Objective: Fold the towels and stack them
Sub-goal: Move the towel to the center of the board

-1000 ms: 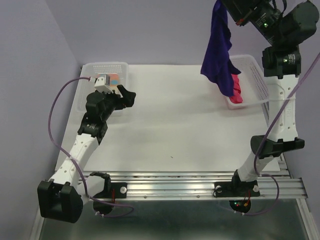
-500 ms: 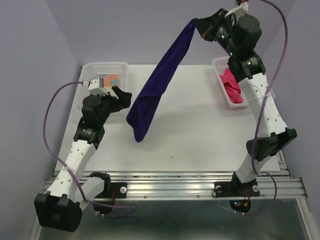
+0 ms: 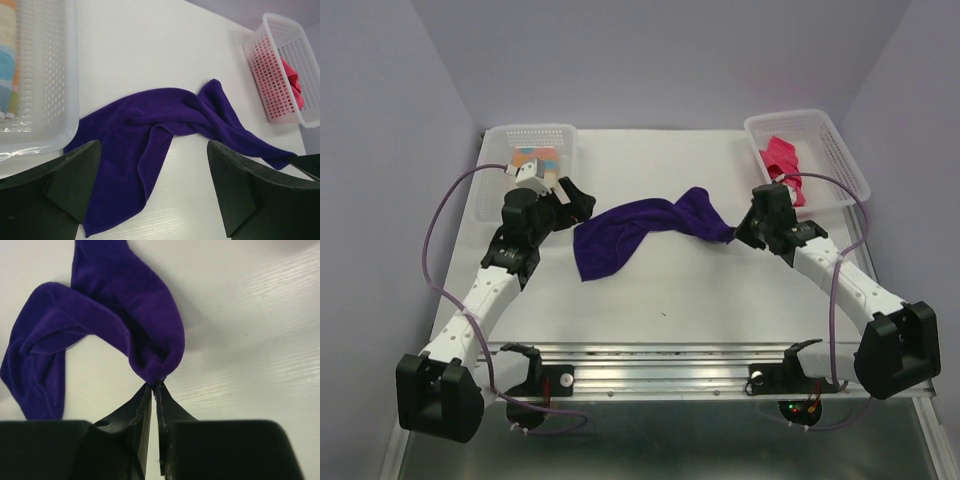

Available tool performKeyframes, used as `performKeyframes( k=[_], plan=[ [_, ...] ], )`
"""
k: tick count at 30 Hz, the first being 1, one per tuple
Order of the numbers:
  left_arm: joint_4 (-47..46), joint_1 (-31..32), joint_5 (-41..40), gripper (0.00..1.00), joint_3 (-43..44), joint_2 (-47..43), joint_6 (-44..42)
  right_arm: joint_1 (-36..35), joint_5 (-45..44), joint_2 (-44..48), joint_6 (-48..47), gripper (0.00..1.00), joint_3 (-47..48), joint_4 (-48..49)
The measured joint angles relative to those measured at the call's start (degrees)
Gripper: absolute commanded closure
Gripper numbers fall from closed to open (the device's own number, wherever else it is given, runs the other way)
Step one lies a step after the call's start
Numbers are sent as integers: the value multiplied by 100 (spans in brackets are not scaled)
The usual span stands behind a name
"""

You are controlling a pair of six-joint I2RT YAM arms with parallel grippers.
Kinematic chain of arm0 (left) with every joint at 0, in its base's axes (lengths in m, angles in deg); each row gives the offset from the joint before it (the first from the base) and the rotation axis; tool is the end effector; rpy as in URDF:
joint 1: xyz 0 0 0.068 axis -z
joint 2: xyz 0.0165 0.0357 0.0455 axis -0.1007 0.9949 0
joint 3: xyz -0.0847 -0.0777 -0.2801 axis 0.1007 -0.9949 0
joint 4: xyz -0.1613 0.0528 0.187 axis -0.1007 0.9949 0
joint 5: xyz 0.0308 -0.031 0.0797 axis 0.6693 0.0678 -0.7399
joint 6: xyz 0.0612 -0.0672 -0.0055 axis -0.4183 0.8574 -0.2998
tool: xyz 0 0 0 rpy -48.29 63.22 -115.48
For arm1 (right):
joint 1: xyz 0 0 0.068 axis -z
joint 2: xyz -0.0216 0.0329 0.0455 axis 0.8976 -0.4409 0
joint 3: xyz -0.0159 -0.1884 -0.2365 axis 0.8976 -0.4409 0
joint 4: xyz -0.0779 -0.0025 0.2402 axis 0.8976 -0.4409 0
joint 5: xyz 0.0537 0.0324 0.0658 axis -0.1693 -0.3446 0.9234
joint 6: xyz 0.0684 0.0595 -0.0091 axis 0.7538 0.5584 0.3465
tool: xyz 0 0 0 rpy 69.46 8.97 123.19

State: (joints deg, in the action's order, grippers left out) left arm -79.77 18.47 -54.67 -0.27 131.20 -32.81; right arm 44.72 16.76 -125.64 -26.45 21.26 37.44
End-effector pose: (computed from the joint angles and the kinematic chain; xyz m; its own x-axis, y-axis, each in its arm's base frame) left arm 0.2560 -0.0706 0.3344 -0.3080 -0.3900 -0.8678 0.2530 0.8457 -0.4699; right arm 0.2712 0.0809 0.2621 -0.6298 0.5062 -0.5891 0.2980 0.8579 0.4186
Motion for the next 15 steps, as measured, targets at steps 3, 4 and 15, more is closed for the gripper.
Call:
performKeyframes(
  k=[3,4,15],
  plan=[
    [22,192,-11,1,-87,120,50,0,-348,160,11,84,-74,-153],
    [26,267,-24,1,-127,133,63,0,-560,229,-2,86,-74,-203],
    [551,702,-914,1,-492,-105,435,22,-2852,483,-175,52,343,-1029]
  ],
)
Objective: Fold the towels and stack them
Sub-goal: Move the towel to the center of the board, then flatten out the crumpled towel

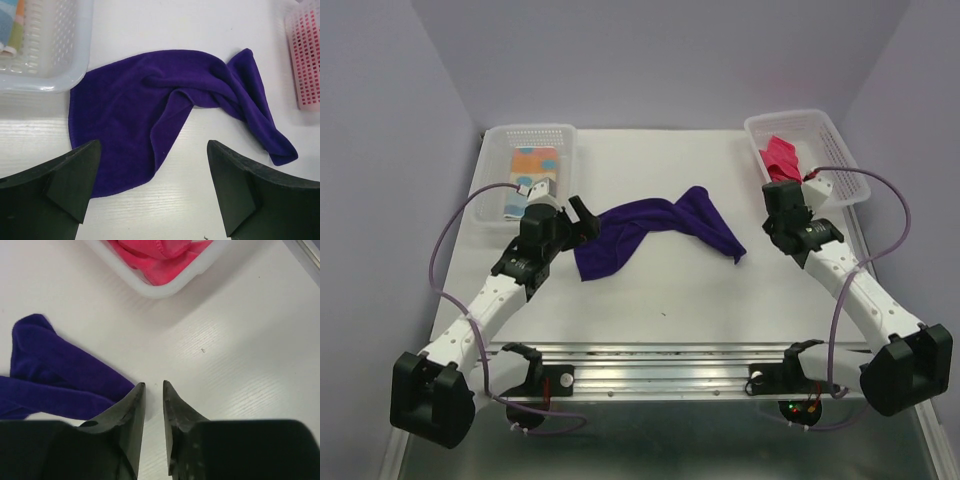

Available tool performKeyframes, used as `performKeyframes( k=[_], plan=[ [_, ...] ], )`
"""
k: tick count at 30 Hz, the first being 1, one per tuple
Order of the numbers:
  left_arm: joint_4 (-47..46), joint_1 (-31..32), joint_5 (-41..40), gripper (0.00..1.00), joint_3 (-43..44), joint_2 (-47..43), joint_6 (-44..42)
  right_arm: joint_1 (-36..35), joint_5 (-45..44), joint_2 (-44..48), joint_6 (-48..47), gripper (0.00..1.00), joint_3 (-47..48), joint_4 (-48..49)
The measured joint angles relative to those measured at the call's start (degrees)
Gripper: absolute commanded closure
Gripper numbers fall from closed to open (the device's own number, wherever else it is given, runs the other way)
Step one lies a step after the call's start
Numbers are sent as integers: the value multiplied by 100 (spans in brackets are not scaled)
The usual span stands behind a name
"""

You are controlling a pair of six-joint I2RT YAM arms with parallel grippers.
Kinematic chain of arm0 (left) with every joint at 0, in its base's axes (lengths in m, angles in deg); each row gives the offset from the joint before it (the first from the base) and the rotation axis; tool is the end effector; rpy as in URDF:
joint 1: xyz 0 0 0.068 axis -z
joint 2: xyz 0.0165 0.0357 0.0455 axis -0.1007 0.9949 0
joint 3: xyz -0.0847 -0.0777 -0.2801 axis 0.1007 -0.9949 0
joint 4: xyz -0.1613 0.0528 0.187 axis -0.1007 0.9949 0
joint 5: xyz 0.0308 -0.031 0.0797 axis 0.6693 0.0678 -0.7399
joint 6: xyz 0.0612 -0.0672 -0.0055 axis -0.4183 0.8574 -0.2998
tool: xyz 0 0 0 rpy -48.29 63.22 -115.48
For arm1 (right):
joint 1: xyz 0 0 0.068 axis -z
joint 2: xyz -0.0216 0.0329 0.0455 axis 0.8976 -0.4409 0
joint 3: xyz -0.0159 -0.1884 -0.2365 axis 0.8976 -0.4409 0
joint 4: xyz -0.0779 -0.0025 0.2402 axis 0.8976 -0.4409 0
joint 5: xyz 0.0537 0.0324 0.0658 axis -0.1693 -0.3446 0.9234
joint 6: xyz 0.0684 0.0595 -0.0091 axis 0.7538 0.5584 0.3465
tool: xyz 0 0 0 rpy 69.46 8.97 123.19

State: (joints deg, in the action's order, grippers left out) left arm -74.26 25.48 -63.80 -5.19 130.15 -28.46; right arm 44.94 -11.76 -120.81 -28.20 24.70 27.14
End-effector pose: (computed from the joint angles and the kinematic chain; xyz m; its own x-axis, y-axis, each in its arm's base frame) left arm 0.2396 -0.0855 0.2904 -0.4323 -0.3974 -0.8095 0.1266 0.8620 -0.4908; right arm 0.2484 0.0328 0.2961 -0.4165 0.4214 -0.8056 0.5609 0.8165 0.1371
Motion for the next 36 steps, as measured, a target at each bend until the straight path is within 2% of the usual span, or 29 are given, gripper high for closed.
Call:
performKeyframes(
  k=[1,2,7,10,12,18,24,27,32,34,36],
  plan=[
    [35,17,-125,1,-17,-11,72,11,4,35,-146,7,44,39],
    [66,20,-184,1,-24,-13,107,13,87,83,-304,0,74,105],
    [385,39,-675,1,-214,-127,422,24,1812,79,-1163,0,81,669],
    [581,44,-866,1,-306,-317,592,-345,2551,-297,-1453,0,125,979],
    [717,44,-1036,1,-317,-503,730,-981,2922,-833,-1600,0,284,1213],
    [1038,44,-1502,1,-326,-986,1165,-2291,3941,-2610,-1735,0,1132,1987],
    [1211,44,-1449,1,-546,-1150,1427,-2870,4627,-4843,-1856,0,3062,2293],
    [1259,44,-1405,1,-697,-1292,1506,-2966,4813,-5480,-1873,0,3464,2356],
    [1353,44,-1377,1,-780,-1462,1578,-2955,4924,-5595,-1862,0,3377,2518],
    [1351,44,-1379,1,-780,-1458,1578,-2953,4911,-5453,-1827,0,3003,2780],
    [1342,44,-1386,1,-780,-1412,1572,-2944,4747,-4929,-1740,0,2157,3058]
  ],
)
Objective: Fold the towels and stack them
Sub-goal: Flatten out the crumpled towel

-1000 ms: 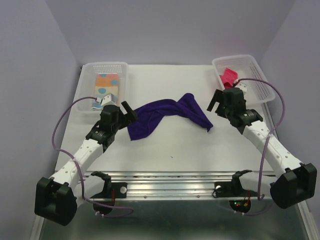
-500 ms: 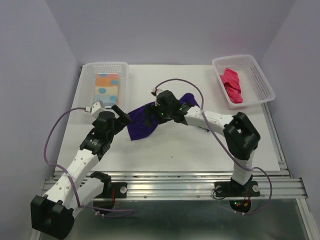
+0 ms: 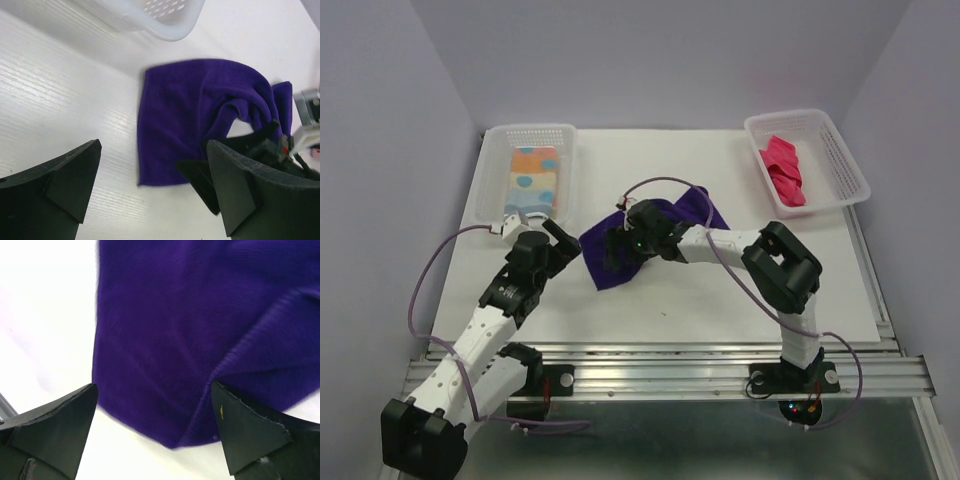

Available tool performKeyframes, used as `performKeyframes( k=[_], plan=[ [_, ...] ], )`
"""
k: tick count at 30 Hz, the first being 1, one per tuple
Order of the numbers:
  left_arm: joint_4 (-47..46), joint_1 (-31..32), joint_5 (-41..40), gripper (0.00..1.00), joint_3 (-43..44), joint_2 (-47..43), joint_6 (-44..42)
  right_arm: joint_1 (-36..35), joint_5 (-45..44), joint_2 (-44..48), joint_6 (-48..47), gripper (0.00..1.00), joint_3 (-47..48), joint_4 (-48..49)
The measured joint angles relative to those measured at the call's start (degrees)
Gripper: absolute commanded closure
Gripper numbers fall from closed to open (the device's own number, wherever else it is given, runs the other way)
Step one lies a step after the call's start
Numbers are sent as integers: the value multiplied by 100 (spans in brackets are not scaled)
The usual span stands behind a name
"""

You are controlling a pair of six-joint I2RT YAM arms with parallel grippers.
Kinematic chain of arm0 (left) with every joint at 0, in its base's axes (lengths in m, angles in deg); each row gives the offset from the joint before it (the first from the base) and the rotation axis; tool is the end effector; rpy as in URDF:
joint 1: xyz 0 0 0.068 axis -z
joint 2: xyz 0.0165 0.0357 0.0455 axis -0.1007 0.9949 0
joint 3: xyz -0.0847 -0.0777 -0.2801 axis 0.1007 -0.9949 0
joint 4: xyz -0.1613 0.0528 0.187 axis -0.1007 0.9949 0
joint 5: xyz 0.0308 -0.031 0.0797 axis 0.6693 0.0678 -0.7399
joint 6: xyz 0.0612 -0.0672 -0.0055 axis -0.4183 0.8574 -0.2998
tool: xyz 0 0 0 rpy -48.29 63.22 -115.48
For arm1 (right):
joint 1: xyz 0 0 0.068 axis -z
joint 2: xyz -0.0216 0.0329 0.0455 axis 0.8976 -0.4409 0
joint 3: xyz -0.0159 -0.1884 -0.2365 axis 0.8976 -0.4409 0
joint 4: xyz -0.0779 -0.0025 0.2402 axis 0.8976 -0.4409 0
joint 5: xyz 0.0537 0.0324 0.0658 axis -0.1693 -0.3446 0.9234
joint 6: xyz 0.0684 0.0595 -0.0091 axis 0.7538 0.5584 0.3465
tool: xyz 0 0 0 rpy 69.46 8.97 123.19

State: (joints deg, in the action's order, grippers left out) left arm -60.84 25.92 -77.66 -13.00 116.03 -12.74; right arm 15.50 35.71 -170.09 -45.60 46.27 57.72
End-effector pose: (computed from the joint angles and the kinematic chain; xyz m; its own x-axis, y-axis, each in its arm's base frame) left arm 0.1846 -0.0466 0.2550 -0.3731 -0.6191 -0.6910 -0.2133 0.7821 -0.5856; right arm 0.3113 0.3717 0.1672 -0.7588 -0.2344 -0.6077 -0.5546 0.7219 0.4139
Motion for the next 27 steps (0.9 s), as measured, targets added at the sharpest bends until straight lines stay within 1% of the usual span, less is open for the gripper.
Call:
performKeyframes(
  k=[3,11,16,21,23,24,27],
  plan=[
    [-9,0,4,1,0,179,-15,17,-330,732,94,0,-953,-7],
    [-341,2,393,1,-2,614,-225,328,-603,1974,503,0,-2546,195],
    [-708,177,876,1,-142,940,-334,573,-887,2474,625,0,-2988,-28],
    [-828,890,1235,1,-369,1694,-415,850,-1300,2981,625,0,-3189,-824],
    [-866,1137,1287,1,-369,1947,-455,953,-1510,3285,632,0,-3230,-1314],
    [-874,1255,1346,1,-369,2044,-470,977,-1543,3344,634,0,-3230,-1412],
    [-903,1510,1449,1,-367,2122,-529,1008,-1637,3901,686,0,-3272,-1871]
  ],
)
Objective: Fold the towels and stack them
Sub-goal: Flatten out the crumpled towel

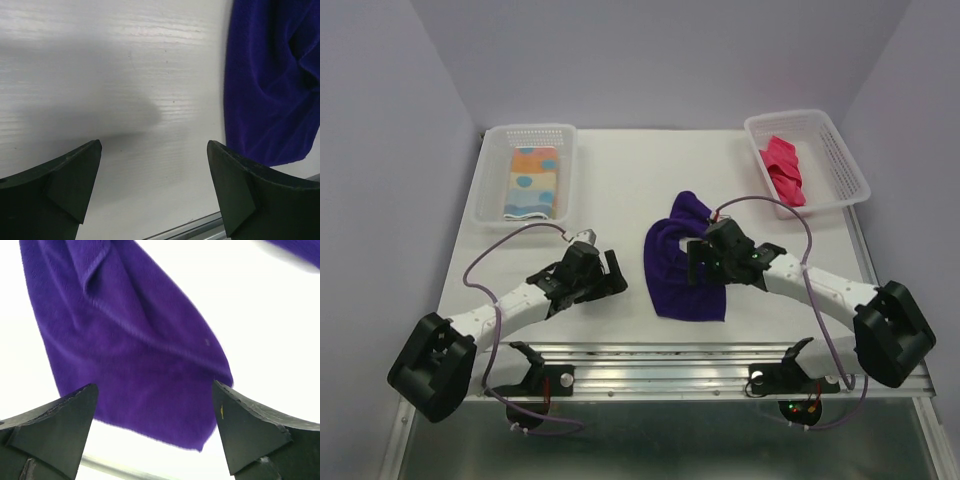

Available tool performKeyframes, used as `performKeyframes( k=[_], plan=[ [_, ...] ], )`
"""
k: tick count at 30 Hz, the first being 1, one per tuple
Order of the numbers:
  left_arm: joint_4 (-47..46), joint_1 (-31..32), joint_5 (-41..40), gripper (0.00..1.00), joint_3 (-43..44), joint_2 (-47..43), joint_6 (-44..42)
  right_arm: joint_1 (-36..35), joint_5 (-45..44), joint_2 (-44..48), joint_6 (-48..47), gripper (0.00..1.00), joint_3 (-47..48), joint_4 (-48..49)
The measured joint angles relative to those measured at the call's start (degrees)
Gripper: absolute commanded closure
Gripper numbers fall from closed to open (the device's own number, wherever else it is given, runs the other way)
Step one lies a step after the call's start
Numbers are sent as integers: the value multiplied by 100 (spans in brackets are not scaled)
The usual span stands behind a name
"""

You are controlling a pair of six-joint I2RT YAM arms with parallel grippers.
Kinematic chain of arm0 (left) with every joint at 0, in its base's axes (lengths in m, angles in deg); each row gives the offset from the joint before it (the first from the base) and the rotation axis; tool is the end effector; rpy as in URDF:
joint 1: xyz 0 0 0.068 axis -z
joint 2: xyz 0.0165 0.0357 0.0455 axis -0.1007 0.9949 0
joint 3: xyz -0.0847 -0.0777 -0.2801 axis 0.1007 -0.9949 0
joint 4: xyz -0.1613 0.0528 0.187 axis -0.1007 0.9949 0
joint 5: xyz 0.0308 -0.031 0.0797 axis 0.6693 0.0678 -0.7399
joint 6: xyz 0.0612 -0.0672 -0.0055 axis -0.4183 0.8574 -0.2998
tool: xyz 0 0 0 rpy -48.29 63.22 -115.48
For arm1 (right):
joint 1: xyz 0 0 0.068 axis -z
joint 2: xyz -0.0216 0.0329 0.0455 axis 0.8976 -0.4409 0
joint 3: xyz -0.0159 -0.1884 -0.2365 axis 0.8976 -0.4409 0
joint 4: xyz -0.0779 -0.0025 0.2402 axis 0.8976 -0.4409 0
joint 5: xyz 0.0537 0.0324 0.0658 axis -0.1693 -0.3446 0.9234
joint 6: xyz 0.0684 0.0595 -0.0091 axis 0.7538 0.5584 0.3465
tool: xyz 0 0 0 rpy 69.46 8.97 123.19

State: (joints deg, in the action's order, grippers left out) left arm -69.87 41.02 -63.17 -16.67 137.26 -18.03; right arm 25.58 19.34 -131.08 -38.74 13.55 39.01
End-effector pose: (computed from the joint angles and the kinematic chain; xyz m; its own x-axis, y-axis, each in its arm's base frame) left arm 0.1916 -0.1361 0.1783 -0.7928 -0.2553 -0.5535 0.0709 0.8633 -0.4996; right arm 0.2208 0.1629 0.1946 -0.8519 -0.0093 -0.5236 -0.1442 0.9654 0.2174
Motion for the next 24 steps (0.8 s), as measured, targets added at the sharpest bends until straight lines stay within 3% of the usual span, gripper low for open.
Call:
performKeyframes(
  k=[5,9,15,18,24],
  plan=[
    [-83,278,114,1,66,0,-85,-7,-297,789,398,0,-146,-763],
    [-98,540,140,1,284,26,-149,-7,-468,911,990,1,-378,-1412],
    [-214,752,133,1,428,170,-195,-7,-479,1469,1670,29,-881,-2092],
    [-227,817,111,1,428,343,-192,-7,-476,1692,1871,38,-1071,-2131],
    [-317,1010,66,1,431,437,-192,-7,-481,1635,1985,44,-1167,-2006]
  ],
)
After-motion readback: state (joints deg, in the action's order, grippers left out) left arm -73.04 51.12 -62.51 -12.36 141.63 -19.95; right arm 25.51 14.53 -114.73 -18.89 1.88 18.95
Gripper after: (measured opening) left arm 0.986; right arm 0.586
